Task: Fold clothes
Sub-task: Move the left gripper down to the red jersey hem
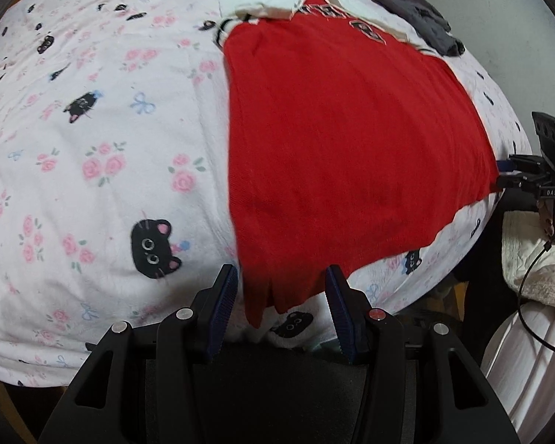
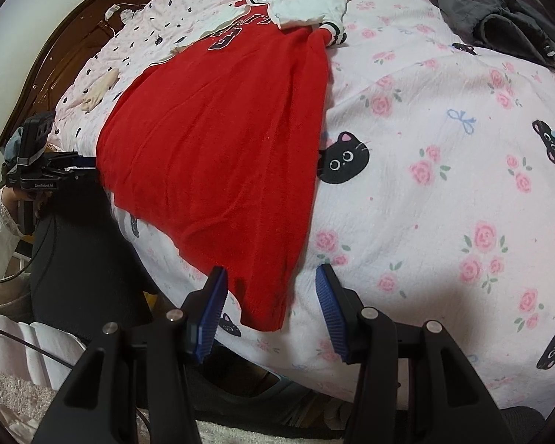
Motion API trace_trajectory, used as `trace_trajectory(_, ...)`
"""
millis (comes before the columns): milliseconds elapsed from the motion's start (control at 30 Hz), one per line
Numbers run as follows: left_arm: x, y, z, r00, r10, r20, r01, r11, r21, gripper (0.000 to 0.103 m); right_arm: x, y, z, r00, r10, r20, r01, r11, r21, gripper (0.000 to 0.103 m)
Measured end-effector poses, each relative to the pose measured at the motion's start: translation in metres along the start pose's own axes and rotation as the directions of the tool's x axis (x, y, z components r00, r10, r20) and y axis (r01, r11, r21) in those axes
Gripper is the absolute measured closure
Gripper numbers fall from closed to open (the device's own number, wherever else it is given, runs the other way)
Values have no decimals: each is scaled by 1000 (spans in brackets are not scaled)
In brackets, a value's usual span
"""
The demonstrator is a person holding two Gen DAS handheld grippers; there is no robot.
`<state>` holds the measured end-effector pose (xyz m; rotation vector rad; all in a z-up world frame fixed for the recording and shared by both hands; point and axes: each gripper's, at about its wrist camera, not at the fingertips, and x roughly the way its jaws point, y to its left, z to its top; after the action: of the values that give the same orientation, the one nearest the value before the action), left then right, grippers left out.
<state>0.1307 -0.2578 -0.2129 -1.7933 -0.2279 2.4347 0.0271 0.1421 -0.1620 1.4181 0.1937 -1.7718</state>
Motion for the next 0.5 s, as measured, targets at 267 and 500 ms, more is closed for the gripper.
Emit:
trace_trajectory(267,5,0,0,1000,-1,-22,1,1000,2,70,3,1,0,1000,12,7,-12,1000,7,51)
trace_trajectory(500,7,6,3,999,-21,-25,21,1000,-20,71,6,-1,3,999,36,13,-36,999,24,51)
